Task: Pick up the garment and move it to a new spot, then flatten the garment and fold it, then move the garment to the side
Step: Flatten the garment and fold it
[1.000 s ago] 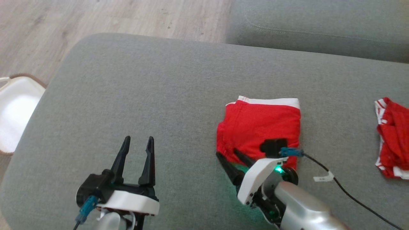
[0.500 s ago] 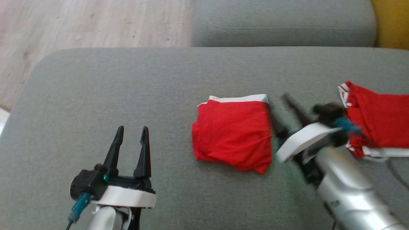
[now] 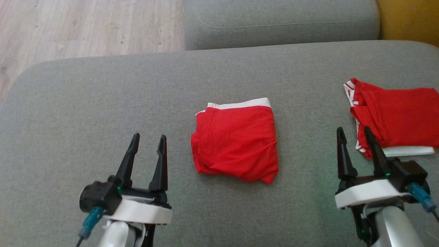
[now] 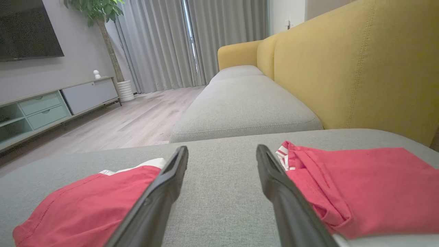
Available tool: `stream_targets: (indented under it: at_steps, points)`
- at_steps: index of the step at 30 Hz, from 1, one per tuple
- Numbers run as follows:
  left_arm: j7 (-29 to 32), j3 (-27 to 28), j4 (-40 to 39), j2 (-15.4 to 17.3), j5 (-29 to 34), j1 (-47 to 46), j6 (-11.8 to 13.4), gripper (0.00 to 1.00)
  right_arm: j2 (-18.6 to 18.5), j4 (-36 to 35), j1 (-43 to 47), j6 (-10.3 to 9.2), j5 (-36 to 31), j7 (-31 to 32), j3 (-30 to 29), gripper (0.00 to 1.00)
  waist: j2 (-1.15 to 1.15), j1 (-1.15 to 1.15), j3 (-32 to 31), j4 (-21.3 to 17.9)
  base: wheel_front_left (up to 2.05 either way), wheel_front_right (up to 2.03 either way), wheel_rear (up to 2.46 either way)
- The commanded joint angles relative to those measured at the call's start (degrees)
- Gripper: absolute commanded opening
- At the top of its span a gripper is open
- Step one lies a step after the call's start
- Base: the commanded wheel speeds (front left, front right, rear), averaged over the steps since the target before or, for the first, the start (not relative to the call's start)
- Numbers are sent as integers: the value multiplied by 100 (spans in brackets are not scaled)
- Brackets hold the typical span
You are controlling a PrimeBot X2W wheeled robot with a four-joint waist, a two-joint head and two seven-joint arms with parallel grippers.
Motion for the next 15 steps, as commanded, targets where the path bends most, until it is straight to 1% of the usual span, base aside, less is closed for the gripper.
stream_targets:
  at_steps: [1, 10, 11, 12, 15]
  points:
    - [-46, 176, -105, 23, 62, -206, -19, 100, 30, -285, -111, -4, -34, -60, 78, 100, 0, 0, 5, -5, 0, 0, 0]
    - [-46, 104, -18, 23, 64, -183, -22, 100, 55, -420, -28, -4, 113, -61, 174, 100, 0, 0, 87, 120, 0, 0, 0]
    - [-46, 81, -14, 23, 62, -198, -23, 100, 55, -409, -63, -4, 198, -61, 188, 16, 0, 0, 114, 156, 0, 0, 0]
    - [-46, 50, -3, 23, 61, -213, -23, 100, 55, -407, -112, -4, 212, -61, 201, 0, 0, 0, 141, 200, 0, 0, 0]
    - [-46, -64, 26, 23, 47, -270, -27, 100, 55, -340, -307, -4, 94, -49, 287, 0, 0, 0, 261, 371, 0, 0, 0]
